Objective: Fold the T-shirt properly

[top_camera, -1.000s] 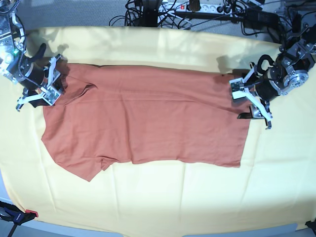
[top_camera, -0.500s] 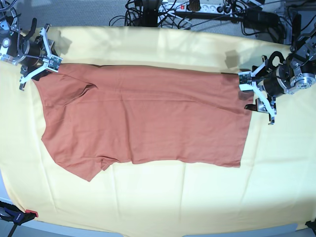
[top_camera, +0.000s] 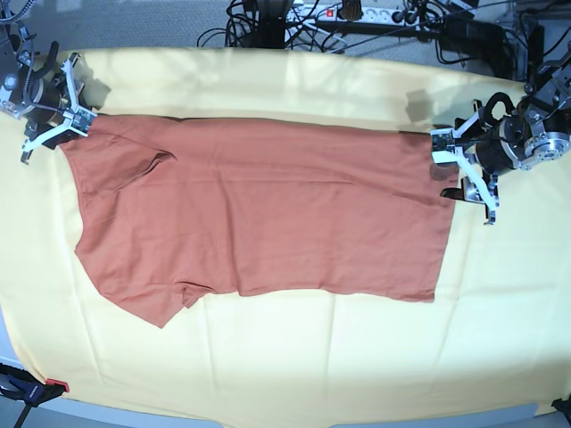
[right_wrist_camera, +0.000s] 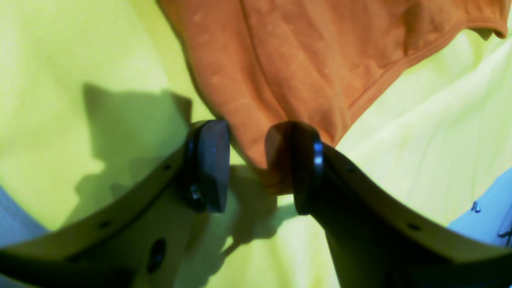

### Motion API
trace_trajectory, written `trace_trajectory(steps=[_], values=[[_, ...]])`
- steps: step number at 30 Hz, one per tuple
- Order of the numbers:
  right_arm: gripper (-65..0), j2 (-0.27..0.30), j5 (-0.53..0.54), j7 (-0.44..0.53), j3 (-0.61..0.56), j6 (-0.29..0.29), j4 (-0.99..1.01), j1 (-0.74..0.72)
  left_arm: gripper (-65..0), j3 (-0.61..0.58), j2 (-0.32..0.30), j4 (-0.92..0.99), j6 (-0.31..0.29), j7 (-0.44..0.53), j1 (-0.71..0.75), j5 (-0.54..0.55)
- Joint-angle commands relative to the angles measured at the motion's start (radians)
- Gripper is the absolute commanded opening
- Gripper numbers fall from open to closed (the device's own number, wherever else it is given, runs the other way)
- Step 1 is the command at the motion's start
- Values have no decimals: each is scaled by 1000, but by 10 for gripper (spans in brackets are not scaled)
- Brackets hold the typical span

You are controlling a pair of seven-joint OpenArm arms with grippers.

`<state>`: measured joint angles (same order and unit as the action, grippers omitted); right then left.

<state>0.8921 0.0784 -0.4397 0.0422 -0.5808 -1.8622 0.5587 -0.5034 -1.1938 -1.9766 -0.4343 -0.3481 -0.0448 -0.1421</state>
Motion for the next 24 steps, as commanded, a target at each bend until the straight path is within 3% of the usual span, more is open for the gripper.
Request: trace_trajectory(steps=[1,4,5,10,11,15,20,24], values=[[-406,19,-5,18,10,16,3,-5,-316,14,-22,-13,11,8,-14,-2],[-621,20,-5,17,10,61,8,-5,-316,14,-23,-13,8,6,-14,33],[-650,19,-5,17,10,75,8,-5,-316,14,-22,-13,-10,7,-14,53],[-650,19,-5,17,10,94,8,-5,-316,13,-22,-13,-248,7,-13,146],[-650,19,-5,16,10,93,8,-5,-316,13,-22,-13,-264,7,-13,155],[-639,19,-1,-8,10,94,8,-5,-316,13,-22,-10,-264,6,-13,141],[-491,19,62,-49,10,106,8,-5,-278,13,-16,38,-264,24,19,31],[-469,19,74,-51,10,130,8,-5,-274,13,5,90,-254,87,37,-49]])
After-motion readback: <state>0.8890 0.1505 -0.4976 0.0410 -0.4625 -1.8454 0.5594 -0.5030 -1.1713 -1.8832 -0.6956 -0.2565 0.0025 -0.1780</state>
